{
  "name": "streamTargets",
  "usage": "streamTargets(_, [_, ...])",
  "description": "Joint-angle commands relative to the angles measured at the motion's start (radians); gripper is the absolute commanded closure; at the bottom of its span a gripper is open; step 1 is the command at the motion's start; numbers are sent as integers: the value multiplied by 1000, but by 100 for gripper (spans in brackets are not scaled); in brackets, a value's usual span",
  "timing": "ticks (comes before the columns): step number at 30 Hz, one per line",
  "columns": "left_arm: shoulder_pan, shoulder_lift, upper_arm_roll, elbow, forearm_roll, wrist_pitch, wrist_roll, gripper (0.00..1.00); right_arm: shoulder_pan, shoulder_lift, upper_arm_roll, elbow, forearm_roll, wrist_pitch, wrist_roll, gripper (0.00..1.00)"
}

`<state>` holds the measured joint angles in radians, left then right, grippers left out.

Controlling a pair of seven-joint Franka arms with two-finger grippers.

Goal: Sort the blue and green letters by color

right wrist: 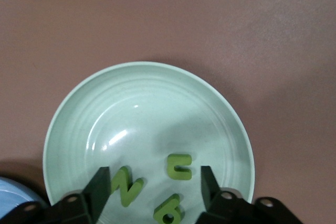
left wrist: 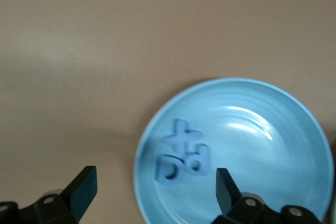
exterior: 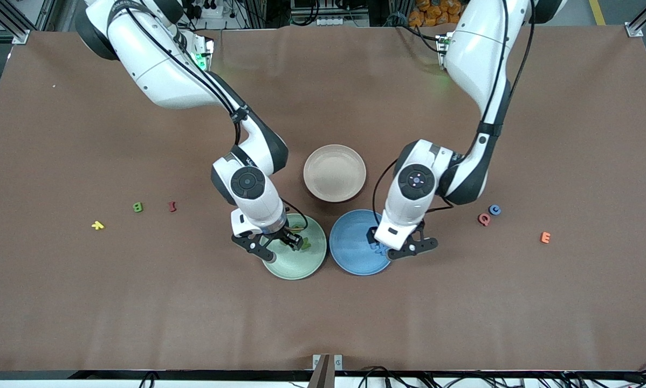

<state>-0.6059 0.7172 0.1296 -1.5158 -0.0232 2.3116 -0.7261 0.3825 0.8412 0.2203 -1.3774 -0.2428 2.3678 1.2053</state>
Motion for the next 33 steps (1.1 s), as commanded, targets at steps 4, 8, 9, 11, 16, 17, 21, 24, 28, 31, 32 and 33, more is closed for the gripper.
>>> streamTargets(4, [126,-145,-27,-197,22,-14,238,0,-33,-59,8,-5,19,-73,-9,0])
streamTargets(8, [204,-174,-50,-263,40,-14,338,0,-56,-111,10,-19,71,-145,-88,0])
streamTargets(9, [225,-177,-56,-279,57,-12,361,0,-63,-131,10,-23,97,-174,-122,0])
streamTargets(11, [254,-180,-61,-299,91,-12,392,0,-76,-163,8,-29,134,-217,-174,0])
streamTargets(16, [340,-186,-65,-331,154,-11,480,0,-135,-295,10,-156,189,-269,-320,0])
streamTargets(17, [351,-186,-65,-333,155,-9,502,0,-148,-321,10,-188,189,-268,-346,0])
streamTargets(21, [391,-186,-65,-340,155,-9,579,0,-201,-421,13,-313,192,-268,-461,0])
streamTargets(24, [411,-183,-65,-342,157,-5,612,0,-235,-473,13,-383,192,-269,-550,0])
streamTargets(28, [440,-185,-65,-359,157,11,654,0,-281,-534,13,-469,192,-265,-676,0])
streamTargets(31, [459,-182,-65,-366,157,20,692,0,-316,-583,13,-531,192,-265,-765,0])
streamTargets(32, [466,-179,-65,-368,157,26,700,0,-327,-596,13,-546,192,-265,-791,0])
streamTargets(33, [480,-176,-65,-368,157,37,715,0,-342,-611,13,-566,192,-265,-825,0])
